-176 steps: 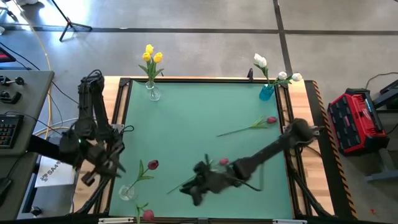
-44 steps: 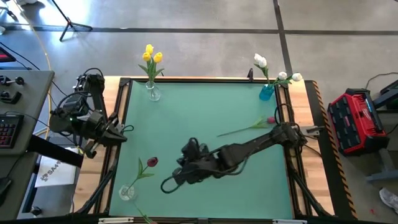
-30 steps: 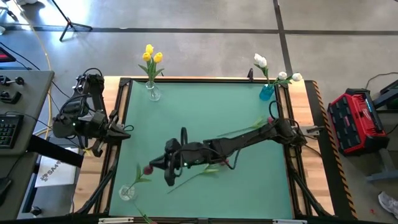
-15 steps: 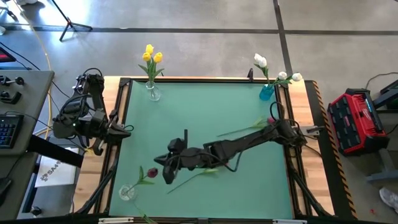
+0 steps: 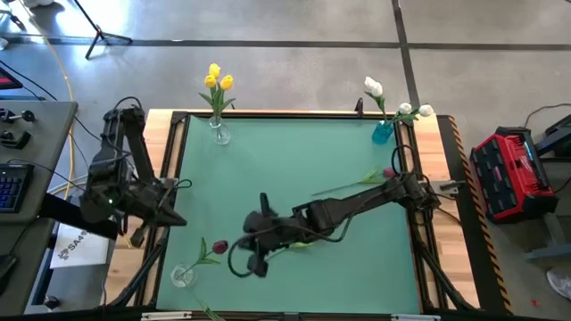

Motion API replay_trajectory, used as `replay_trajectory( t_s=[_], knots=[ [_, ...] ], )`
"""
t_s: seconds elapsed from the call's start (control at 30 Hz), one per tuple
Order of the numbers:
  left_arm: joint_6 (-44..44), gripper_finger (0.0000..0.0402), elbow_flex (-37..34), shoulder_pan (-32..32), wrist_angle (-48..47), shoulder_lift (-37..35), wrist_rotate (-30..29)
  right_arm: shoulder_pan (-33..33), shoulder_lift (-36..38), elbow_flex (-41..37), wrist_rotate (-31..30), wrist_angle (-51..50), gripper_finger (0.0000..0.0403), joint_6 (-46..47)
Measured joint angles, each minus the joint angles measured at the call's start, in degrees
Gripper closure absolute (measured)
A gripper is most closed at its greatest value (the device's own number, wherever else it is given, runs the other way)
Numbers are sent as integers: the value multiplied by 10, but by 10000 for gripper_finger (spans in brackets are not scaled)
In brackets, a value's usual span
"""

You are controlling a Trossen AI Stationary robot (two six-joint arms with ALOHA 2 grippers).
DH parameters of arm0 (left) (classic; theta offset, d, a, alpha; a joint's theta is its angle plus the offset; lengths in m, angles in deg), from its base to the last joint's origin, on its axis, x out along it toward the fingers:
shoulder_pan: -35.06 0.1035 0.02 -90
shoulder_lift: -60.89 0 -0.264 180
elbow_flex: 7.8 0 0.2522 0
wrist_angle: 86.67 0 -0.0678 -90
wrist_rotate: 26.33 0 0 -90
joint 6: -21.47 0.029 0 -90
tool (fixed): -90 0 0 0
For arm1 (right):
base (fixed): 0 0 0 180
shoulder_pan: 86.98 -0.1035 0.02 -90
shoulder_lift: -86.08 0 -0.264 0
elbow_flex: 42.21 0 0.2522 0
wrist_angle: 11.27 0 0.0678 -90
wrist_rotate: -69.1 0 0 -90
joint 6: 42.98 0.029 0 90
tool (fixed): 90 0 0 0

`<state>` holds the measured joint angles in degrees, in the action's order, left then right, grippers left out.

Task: Sort flowers into vase by color
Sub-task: Adjust the red flower in the bottom transparent vase, then put the top red flower into the bottom transparent vase

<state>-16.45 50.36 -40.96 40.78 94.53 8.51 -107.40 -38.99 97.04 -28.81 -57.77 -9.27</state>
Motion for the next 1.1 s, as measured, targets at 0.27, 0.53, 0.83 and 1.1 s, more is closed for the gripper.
replay_trajectory(
  t_s=[0.27, 0.53, 0.83, 1.1],
  knots=[
    [-45, 401, 0, 0, -9, 13, 7, 29, -22, 0, 50, 174, 403, -130],
    [-63, 401, 0, 0, -9, 13, 22, 42, -21, 0, 148, 211, 403, -179],
    [-52, 401, 24, 0, 32, 22, 116, -14, 28, 0, 85, 145, 403, -158],
    [-13, 401, 115, 4, -3, 61, 138, -55, 44, 0, -47, -119, 403, -66]
  ],
)
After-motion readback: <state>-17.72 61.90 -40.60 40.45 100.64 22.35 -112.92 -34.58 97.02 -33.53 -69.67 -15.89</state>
